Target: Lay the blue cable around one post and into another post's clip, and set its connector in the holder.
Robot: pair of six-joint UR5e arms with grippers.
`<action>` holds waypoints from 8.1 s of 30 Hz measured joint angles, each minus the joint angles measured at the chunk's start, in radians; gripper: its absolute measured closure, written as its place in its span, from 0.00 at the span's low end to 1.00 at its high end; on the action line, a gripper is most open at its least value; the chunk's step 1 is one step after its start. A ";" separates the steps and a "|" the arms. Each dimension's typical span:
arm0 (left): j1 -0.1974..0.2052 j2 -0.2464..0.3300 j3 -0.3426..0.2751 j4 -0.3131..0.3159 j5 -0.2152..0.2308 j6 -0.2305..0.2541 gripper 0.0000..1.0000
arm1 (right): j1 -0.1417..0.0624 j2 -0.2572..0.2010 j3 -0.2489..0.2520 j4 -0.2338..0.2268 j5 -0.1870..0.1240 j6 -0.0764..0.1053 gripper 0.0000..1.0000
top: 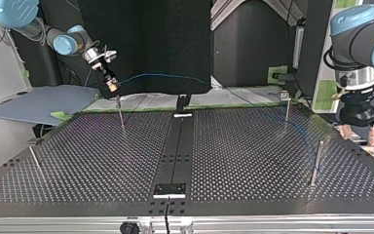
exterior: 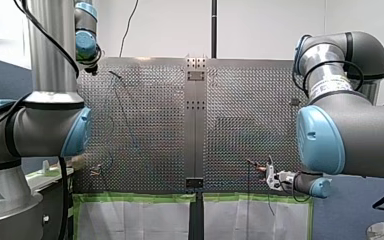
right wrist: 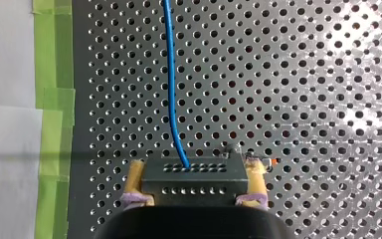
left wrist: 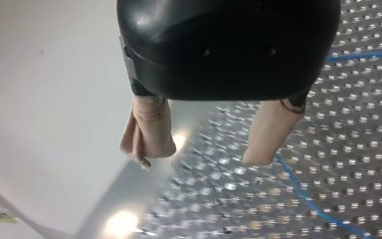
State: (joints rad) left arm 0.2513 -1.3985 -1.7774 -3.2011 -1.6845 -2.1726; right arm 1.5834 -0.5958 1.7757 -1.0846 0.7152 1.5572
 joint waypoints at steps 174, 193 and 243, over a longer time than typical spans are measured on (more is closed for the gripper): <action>-0.089 0.036 0.038 -0.024 0.161 0.585 0.00 | 0.008 0.010 -0.004 0.005 0.024 -0.004 1.00; -0.195 0.092 -0.092 0.047 0.173 0.619 0.00 | 0.008 0.009 -0.006 0.008 0.035 -0.012 1.00; -0.623 -0.331 -0.132 0.475 -0.253 0.263 0.00 | 0.010 0.009 -0.012 0.051 0.059 -0.075 1.00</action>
State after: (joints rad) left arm -0.3715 -1.7293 -1.9097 -2.7263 -1.9377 -1.9098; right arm 1.5930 -0.5866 1.7635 -1.0340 0.7747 1.4822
